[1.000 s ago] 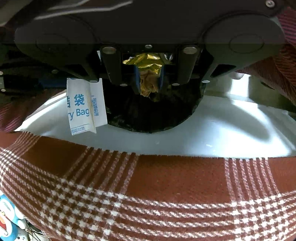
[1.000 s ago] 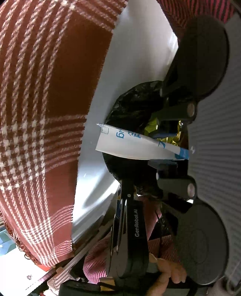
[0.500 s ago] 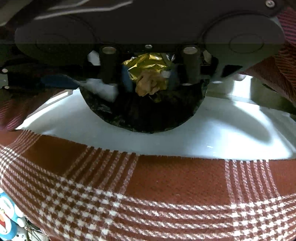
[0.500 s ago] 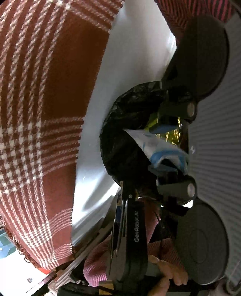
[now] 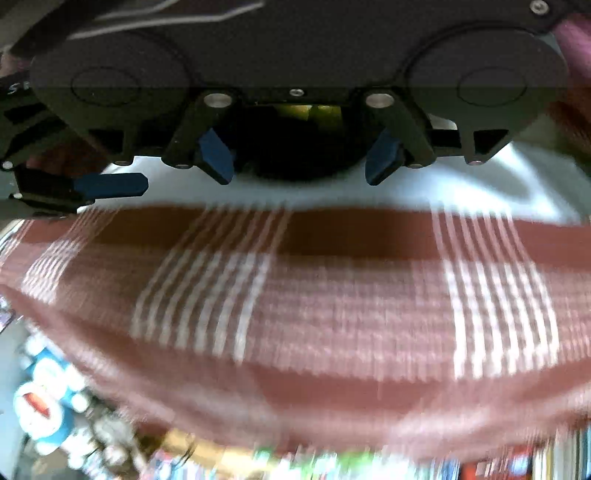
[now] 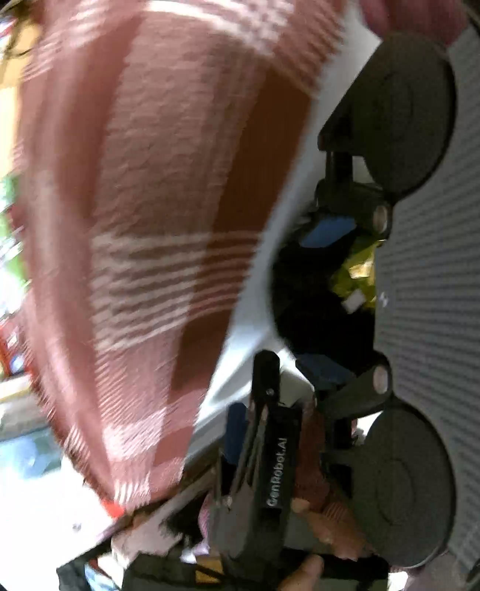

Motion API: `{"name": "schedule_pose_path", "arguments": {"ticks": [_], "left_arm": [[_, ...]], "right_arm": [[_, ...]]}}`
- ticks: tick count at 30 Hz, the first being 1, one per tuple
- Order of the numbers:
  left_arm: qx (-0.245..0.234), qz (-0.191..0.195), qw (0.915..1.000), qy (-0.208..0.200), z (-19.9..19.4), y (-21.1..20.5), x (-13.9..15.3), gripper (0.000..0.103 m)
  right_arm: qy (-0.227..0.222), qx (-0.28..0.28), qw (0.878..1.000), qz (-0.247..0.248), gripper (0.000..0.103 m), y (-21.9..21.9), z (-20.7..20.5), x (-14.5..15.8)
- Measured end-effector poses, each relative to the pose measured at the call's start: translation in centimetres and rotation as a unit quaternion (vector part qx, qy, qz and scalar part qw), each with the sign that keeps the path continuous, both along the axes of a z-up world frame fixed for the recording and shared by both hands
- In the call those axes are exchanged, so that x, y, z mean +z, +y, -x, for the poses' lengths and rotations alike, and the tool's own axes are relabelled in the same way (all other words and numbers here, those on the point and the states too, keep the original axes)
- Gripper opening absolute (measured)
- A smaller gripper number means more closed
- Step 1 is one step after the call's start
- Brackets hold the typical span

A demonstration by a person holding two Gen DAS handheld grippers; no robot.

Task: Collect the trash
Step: 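Carry the scrap and paper bag down to the bin and open both tools, then grasp a green-and-clear wrapper with the left tool while the right tool grasps the macaron packet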

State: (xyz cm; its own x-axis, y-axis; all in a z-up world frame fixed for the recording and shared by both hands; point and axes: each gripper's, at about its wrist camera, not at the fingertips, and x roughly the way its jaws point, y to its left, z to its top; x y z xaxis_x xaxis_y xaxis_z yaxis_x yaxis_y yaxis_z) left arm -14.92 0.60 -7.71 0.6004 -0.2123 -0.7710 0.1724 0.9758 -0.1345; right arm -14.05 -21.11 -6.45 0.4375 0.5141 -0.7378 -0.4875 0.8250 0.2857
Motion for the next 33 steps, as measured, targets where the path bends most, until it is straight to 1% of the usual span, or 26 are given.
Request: {"name": "schedule_pose_path", "arguments": {"ticks": [3, 4, 6, 8, 12, 15, 18, 20, 24, 26, 29, 32, 33], "left_arm": [[-0.005, 0.001, 0.9985, -0.055, -0.6, 0.8, 3.4, 0.082], [-0.004, 0.003, 0.9977, -0.067, -1.1, 1.2, 4.4, 0.084], [0.002, 0.012, 0.9960, -0.088, -2.4, 1.9, 6.2, 0.084], [0.017, 0.017, 0.9939, -0.108, -4.1, 2.5, 7.7, 0.084], [0.040, 0.020, 0.9891, -0.140, -8.1, 3.7, 10.3, 0.085], [0.042, 0.031, 0.9888, -0.140, -12.2, 4.4, 11.0, 0.086], [0.025, 0.050, 0.9917, -0.115, -17.2, 4.5, 11.1, 0.087], [0.026, 0.052, 0.9920, -0.112, -20.8, 4.0, 11.0, 0.088], [0.005, 0.015, 0.9932, -0.115, -27.7, 1.9, 10.4, 0.089], [0.001, 0.003, 0.9931, -0.117, -30.1, 0.9, 10.0, 0.089], [-0.024, 0.003, 0.9928, -0.117, -33.0, -0.1, 9.6, 0.089], [-0.017, -0.019, 0.9947, -0.100, -36.2, -1.0, 8.8, 0.087], [-0.013, -0.025, 0.9950, -0.096, -36.8, -1.1, 8.5, 0.084]], "right_arm": [[-0.044, 0.016, 0.999, -0.006, 0.084, -0.4, -0.5, 3.1], [-0.057, 0.020, 0.998, -0.008, 0.085, -0.6, -0.8, 4.1], [-0.082, 0.024, 0.996, -0.011, 0.087, -0.9, -1.5, 5.8], [-0.112, 0.023, 0.993, -0.008, 0.088, -1.1, -2.4, 7.6], [-0.165, -0.003, 0.986, 0.024, 0.088, -0.9, -5.2, 10.0], [-0.186, -0.025, 0.982, 0.031, 0.088, -0.8, -7.8, 11.0], [-0.196, -0.046, 0.979, 0.042, 0.085, 0.1, -10.6, 11.1], [-0.199, -0.054, 0.977, 0.055, 0.084, 0.8, -12.8, 10.9], [-0.190, -0.063, 0.977, 0.078, 0.080, 2.4, -17.4, 9.9], [-0.180, -0.066, 0.978, 0.080, 0.080, 2.9, -19.2, 9.3], [-0.170, -0.065, 0.980, 0.079, 0.079, 3.6, -21.2, 8.7], [-0.162, -0.067, 0.982, 0.074, 0.079, 4.3, -23.1, 8.5], [-0.155, -0.066, 0.983, 0.074, 0.077, 4.4, -23.6, 8.4]]}}
